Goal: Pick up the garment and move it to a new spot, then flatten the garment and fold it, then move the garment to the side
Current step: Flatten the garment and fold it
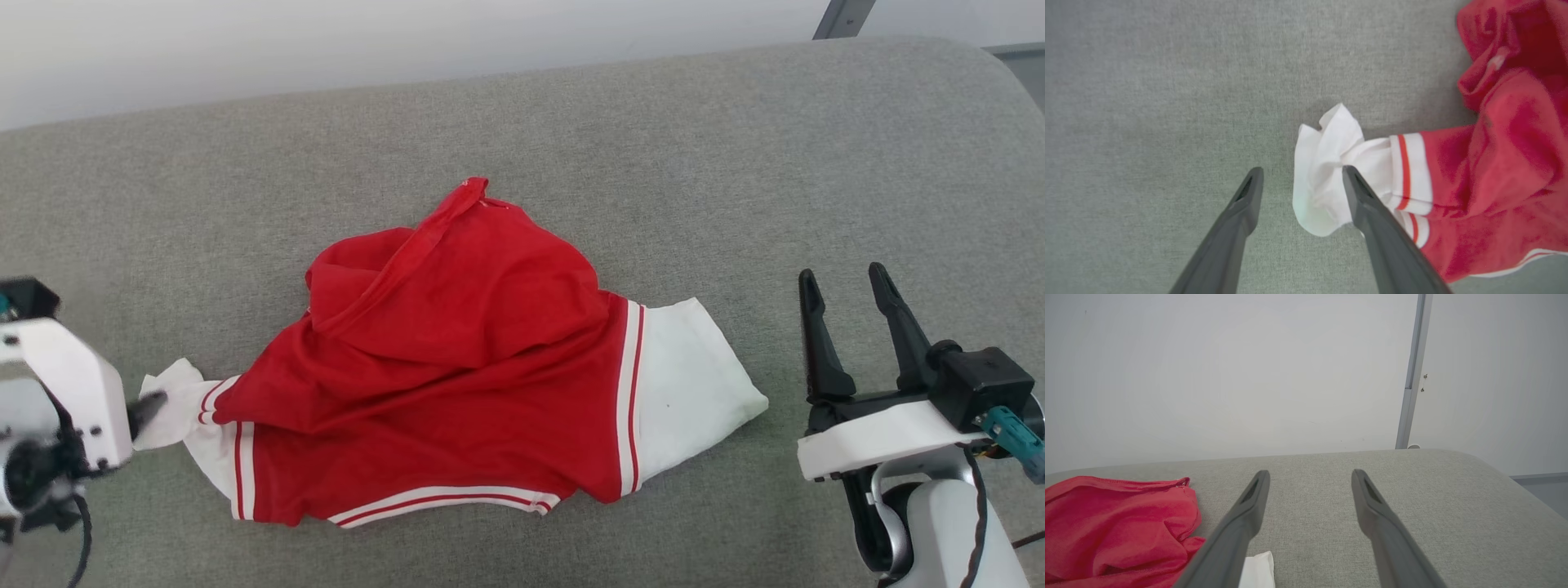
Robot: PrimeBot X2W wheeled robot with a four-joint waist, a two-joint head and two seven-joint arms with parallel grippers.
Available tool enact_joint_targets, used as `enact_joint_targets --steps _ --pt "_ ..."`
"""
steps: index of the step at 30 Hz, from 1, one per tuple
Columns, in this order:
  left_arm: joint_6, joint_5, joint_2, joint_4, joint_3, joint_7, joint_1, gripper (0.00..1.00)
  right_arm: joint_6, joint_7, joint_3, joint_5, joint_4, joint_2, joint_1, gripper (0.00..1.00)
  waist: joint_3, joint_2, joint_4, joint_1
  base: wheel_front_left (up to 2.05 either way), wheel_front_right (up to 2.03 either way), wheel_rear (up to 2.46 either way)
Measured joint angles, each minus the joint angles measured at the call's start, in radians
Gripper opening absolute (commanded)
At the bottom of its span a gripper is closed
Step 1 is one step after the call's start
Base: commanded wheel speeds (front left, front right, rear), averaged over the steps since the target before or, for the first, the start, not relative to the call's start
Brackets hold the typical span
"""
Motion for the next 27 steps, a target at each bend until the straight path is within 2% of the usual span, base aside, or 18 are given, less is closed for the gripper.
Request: enact_joint_targets --steps 7,12,17,21,27 --pt "0.05 -0.004 0.034 -0.077 -0.012 0.1 -0.016 1.0 0.0 0.009 0.005 0.003 0.001 0.0 0.01 1.0 -0.012 0.0 -0.008 0.0 0.0 0.0 0.0" --pt "0.097 -0.025 0.064 -0.157 -0.037 0.186 0.051 1.0 0.0 0.016 -0.002 0.006 -0.008 0.0 0.017 1.0 -0.014 0.0 -0.016 0.0 0.0 0.0 0.0" --pt "0.135 -0.023 0.093 -0.241 -0.05 0.216 0.099 1.0 0.0 0.02 -0.006 0.008 -0.017 0.0 0.03 1.0 -0.011 0.0 -0.02 0.0 0.0 0.0 0.0" --pt "0.14 0.023 0.105 -0.268 -0.052 0.168 0.104 1.0 0.0 0.021 -0.006 0.01 -0.023 0.0 0.031 1.0 -0.006 0.0 -0.024 0.0 0.0 0.0 0.0" --pt "0.089 0.043 0.089 -0.211 -0.053 0.086 0.097 1.0 0.0 0.024 -0.003 0.016 -0.031 0.0 0.028 1.0 0.019 0.0 -0.036 0.0 0.0 0.0 0.0"
